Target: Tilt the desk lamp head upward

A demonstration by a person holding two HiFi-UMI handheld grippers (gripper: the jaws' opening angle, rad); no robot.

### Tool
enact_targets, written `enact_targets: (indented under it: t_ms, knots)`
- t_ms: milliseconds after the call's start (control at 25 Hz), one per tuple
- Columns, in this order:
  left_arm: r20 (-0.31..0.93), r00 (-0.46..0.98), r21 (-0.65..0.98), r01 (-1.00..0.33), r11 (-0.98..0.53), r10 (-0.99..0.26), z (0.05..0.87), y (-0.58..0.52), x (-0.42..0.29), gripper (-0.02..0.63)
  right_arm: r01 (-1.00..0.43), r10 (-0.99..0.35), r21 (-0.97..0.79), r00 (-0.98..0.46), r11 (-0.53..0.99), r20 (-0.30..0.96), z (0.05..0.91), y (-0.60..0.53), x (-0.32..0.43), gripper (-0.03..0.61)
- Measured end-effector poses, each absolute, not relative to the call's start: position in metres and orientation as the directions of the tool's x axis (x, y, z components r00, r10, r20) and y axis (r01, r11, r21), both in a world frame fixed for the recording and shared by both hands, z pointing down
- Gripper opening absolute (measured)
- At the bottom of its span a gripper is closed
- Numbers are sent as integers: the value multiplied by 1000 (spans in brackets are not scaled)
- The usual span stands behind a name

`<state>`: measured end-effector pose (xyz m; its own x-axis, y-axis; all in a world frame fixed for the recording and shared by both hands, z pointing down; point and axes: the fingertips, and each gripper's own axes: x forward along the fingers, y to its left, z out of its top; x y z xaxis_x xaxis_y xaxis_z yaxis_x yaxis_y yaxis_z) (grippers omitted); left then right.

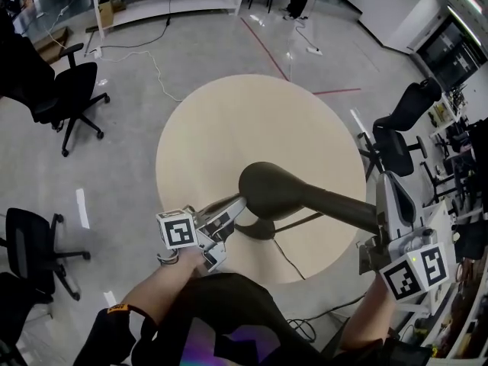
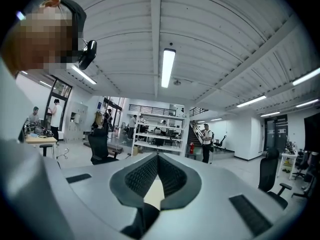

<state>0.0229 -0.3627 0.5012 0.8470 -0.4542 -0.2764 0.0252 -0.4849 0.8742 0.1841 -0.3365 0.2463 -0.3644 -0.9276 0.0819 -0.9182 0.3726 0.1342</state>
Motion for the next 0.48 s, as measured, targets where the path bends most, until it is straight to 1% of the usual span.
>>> enact_targets:
  t_ms: [480]
  knots:
    - [-300, 848, 833, 9, -554, -437, 475, -377, 3, 106, -946, -946, 47, -319, 321, 52, 263, -321, 200, 14]
